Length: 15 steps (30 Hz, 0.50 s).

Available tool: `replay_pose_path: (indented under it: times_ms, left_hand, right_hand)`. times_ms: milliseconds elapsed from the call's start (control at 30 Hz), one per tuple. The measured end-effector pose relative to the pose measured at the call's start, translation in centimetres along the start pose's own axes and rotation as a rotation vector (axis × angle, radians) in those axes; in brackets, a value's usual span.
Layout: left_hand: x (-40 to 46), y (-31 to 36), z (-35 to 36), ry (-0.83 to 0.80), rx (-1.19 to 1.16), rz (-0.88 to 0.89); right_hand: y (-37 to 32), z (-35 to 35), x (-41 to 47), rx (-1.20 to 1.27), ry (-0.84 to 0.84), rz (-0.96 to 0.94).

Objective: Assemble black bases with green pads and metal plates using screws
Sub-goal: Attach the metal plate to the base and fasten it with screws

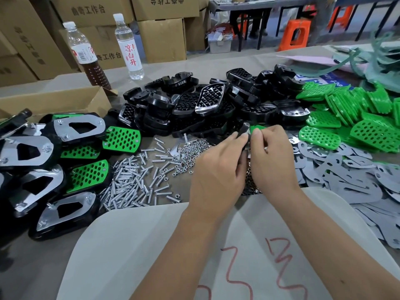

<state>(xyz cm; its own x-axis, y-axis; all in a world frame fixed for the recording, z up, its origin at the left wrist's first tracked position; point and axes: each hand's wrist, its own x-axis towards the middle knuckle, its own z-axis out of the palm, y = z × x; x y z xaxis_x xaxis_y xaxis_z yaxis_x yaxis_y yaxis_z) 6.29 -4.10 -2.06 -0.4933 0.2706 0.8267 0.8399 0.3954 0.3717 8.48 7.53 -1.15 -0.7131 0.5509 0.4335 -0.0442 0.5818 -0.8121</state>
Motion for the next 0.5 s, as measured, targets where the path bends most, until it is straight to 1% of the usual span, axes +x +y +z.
replay_pose_path:
  times_ms: [67, 100, 133, 167, 200, 267, 333, 400, 500]
  left_hand:
    - [0.0, -0.5, 0.1, 0.002, 0.003, 0.017]
    - [0.0, -0.8, -0.1, 0.009, -0.001, -0.006]
    - [0.0, -1.1, -0.2, 0.025, -0.008, -0.065]
    - [0.0, -1.4, -0.5, 0.05, -0.025, -0.174]
    - [0.1, -1.7, -0.8, 0.078, -0.056, -0.321]
    - [0.2, -2.3, -1.0, 0.106, -0.174, -0.604]
    - [0.3, -2.9, -1.0, 0.171, -0.28, -0.754]
    - [0.5, -3.6, -1.1, 0.261, -0.354, -0.868]
    - [0.8, -4.3, -0.9, 0.346, -0.575, -1.065]
  right_hand:
    - [0.0, 0.0, 0.0, 0.015, -0.012, 0.022]
    - [0.1, -0.1, 0.1, 0.035, -0.031, 0.004]
    - [0.3, -0.2, 0.1, 0.052, -0.055, -0.027]
    - [0.4, -0.3, 0.2, 0.045, -0.076, -0.079]
    - [0.6, -0.4, 0.3, 0.002, -0.097, -0.154]
    - [0.7, -0.4, 0.0, -0.126, -0.144, -0.297]
    - [0.5, -0.3, -0.3, -0.177, -0.162, -0.341]
    - [0.8, -0.4, -0.3, -0.22, -0.211, -0.307]
    - [1.0, -0.7, 0.0, -0.578, -0.487, -0.302]
